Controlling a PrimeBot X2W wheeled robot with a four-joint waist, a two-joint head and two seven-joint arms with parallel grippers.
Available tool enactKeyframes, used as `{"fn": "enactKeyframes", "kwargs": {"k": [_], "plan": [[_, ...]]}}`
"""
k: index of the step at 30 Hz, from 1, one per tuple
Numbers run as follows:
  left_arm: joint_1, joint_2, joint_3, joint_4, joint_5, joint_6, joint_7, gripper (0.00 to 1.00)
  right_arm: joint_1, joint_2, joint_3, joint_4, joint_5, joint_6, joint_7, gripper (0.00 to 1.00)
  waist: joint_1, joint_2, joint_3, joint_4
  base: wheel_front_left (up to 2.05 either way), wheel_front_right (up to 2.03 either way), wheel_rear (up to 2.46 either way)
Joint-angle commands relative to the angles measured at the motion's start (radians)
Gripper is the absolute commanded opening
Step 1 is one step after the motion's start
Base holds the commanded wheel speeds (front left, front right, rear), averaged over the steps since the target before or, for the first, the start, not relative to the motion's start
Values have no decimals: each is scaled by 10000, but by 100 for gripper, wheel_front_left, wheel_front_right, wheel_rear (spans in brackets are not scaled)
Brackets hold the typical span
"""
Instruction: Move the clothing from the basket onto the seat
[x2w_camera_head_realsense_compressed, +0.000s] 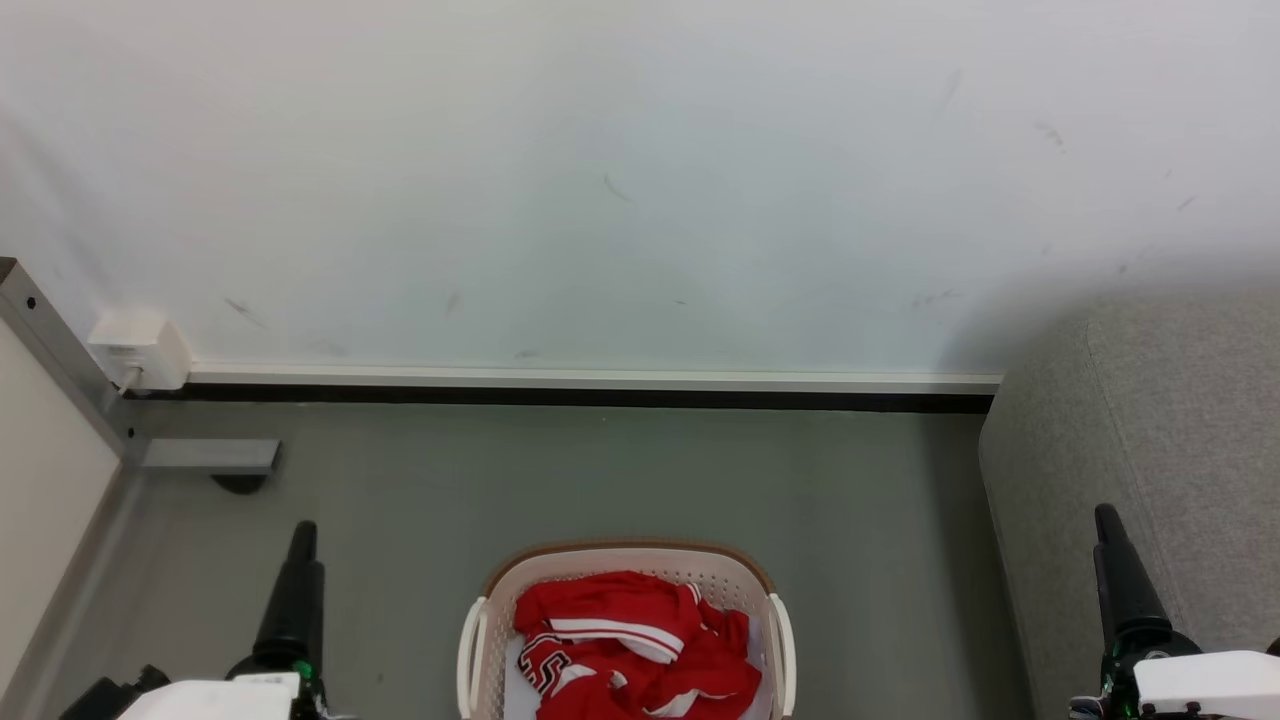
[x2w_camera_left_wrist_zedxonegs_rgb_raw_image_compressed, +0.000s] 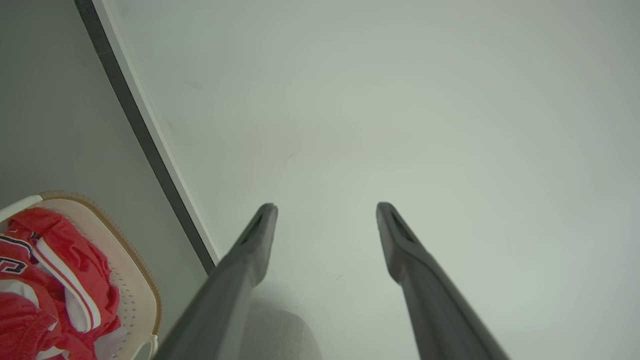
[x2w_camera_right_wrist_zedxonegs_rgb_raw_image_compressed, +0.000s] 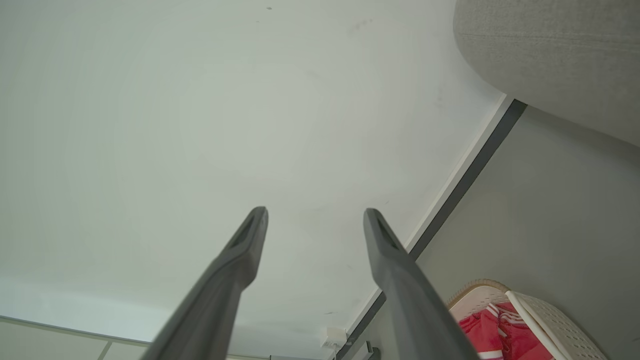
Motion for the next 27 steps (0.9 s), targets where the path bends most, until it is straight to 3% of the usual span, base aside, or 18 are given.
{"fn": "enactKeyframes", "kwargs": {"k": [1,17,27], "plan": [[-201,55,12,-267,349,-45,-115,100,-292,-87,84,-222,-276,-3,-105,100,0,0,-1,2,0,0,0],[-41,75,-52,-749,3628,-54,-745,100,-507,-110,756,-361,-3013,-6,-731,100,0,0,-12,5,0,0,0],[56,86,-275,-899,5661,218,-1076,100,-631,-204,1143,-253,-4900,-8,-1075,100,0,0,-59,17,0,0,0]]}}
